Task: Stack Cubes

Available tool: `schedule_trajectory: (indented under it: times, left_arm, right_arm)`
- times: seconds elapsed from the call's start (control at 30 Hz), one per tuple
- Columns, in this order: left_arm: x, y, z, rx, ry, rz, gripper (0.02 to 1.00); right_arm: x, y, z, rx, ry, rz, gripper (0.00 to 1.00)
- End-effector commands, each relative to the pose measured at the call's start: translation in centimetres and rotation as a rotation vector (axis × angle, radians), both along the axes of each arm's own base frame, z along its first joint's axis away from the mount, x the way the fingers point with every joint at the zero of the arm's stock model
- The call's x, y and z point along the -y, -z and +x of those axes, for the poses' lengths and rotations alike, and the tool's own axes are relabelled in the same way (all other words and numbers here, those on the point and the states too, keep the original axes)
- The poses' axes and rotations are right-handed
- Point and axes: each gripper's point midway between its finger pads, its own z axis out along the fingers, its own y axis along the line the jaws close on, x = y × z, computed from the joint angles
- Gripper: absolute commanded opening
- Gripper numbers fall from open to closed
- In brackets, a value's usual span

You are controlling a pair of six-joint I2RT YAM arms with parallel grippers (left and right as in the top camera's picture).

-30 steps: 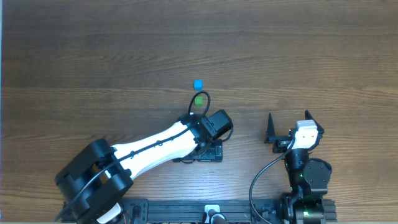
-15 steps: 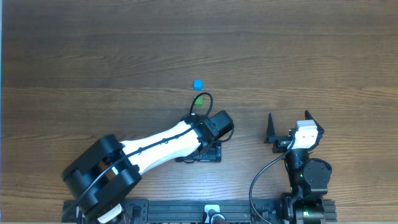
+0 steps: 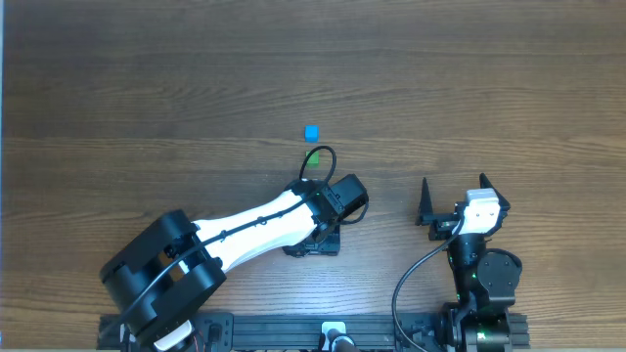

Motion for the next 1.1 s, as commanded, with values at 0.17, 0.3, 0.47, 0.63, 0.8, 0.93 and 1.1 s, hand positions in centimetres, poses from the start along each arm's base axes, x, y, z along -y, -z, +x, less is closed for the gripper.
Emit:
schedule_trajectory:
  times: [0.17, 0.3, 0.47, 0.63, 0.8, 0.93, 1.1]
  left_arm:
    - [-0.5, 0.5, -0.2, 0.001, 0.004, 0.026, 0.358]
    - [-0.5, 0.5, -0.2, 0.001, 0.004, 0.026, 0.242]
    - [-0.5, 0.5, -0.2, 0.001, 0.004, 0.026, 0.126]
    - [-0.6, 0.5, -0.2, -0.001, 0.004, 0.029, 0.040]
    - [-0.8, -0.6, -0.2, 0.006, 0.004, 0.033, 0.040]
    - [-1.3, -3.0, 0.7, 0.056, 0.003, 0.060, 0.040]
    - [-0.4, -6.1, 2.8, 0.134, 0.029, 0.014, 0.038]
  right_arm:
    - [0.1, 0.1, 0.0, 0.001, 0.005, -0.004, 0.991]
    - [0.1, 0.1, 0.0, 0.001, 0.004, -0.004, 0.993]
    - [0.1, 0.1, 0.0, 0.001, 0.004, -0.004, 0.991]
    - [0.1, 0.1, 0.0, 0.001, 0.005, -0.004, 0.993]
    - [0.1, 0.1, 0.0, 0.001, 0.005, -0.004, 0.993]
    - [0.1, 0.1, 0.0, 0.001, 0.004, -0.004, 0.991]
    - [0.1, 0.1, 0.0, 0.001, 0.004, -0.004, 0.991]
